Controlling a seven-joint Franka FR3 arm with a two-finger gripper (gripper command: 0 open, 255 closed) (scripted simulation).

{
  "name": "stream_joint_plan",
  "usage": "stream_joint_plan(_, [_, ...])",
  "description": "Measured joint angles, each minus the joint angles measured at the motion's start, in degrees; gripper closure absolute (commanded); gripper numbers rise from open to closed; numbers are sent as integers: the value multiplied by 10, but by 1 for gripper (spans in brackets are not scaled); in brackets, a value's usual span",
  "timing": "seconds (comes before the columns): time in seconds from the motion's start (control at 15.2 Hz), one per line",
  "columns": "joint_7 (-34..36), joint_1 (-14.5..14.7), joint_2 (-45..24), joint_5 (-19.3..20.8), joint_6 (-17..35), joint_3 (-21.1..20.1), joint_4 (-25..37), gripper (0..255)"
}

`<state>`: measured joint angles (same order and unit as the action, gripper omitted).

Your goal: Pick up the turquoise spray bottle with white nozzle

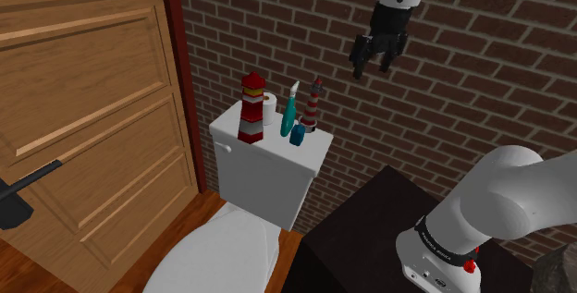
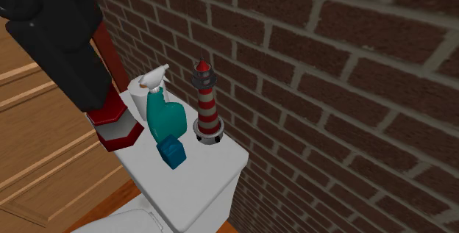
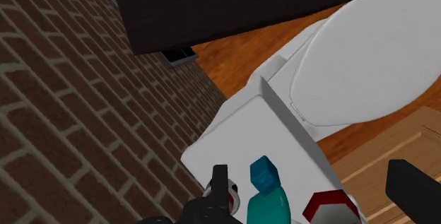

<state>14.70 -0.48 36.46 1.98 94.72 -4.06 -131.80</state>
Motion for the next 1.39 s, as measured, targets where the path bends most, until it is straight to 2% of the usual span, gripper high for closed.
stream_joint_plan(0.4, [94,-20,-118,1,99,-30,20,0])
stream_joint_plan(0.73, [173,-36,-219,15,158,-48,60,0])
stream_joint_plan(1.19, [277,-51,-364,48,211,-53,149,0])
stream_joint_plan(1.39, [318,-53,-434,64,224,-48,205,0])
